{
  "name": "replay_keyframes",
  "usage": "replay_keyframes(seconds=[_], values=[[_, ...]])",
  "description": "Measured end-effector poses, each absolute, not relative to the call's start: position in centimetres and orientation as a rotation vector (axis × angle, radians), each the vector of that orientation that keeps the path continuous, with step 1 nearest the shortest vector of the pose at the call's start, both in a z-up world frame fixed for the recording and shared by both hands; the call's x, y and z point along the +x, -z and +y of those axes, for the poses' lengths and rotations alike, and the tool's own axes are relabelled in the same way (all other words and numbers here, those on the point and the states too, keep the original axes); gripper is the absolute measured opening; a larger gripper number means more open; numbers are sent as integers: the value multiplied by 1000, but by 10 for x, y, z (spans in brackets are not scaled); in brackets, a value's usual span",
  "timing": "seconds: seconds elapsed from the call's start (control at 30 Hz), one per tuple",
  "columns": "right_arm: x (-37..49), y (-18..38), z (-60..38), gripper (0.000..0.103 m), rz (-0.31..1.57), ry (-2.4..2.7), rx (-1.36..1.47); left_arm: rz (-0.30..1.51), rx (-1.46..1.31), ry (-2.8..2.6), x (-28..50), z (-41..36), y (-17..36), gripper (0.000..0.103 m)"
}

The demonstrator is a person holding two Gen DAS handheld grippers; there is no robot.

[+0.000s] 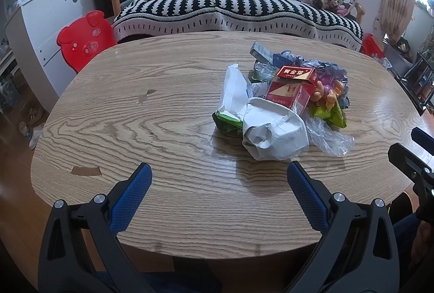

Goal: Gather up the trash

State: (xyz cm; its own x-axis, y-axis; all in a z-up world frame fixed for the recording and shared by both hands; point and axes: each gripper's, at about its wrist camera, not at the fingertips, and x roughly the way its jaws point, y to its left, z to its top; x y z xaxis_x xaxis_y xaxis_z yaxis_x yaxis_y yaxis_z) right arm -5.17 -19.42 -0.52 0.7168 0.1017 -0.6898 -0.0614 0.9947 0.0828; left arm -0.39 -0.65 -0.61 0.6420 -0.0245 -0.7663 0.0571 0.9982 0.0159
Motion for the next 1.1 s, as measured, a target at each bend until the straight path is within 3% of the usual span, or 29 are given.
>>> replay_keyframes(seconds=[0.27,0.6,0.77,0.93,1.0,1.07,1.1], values=[[-32,-3,-208,97,780,-161,62,954,-22,112,17,11,4,97],[83,12,-254,92,938,-191,163,1092,4,192,107,12,11,97],[120,34,-251,78,998,-272,259,1110,36,237,135,-4,32,97],[131,51,-254,52,1022,-285,297,1112,-8,271,146,-1,44,97],[134,59,-255,50,1048,-307,326,1112,25,265,149,-1,50,96],[133,60,-255,46,1045,-312,342,1125,18,270,150,2,55,87],[133,59,-253,34,1040,-318,333,1134,4,280,150,3,57,78]])
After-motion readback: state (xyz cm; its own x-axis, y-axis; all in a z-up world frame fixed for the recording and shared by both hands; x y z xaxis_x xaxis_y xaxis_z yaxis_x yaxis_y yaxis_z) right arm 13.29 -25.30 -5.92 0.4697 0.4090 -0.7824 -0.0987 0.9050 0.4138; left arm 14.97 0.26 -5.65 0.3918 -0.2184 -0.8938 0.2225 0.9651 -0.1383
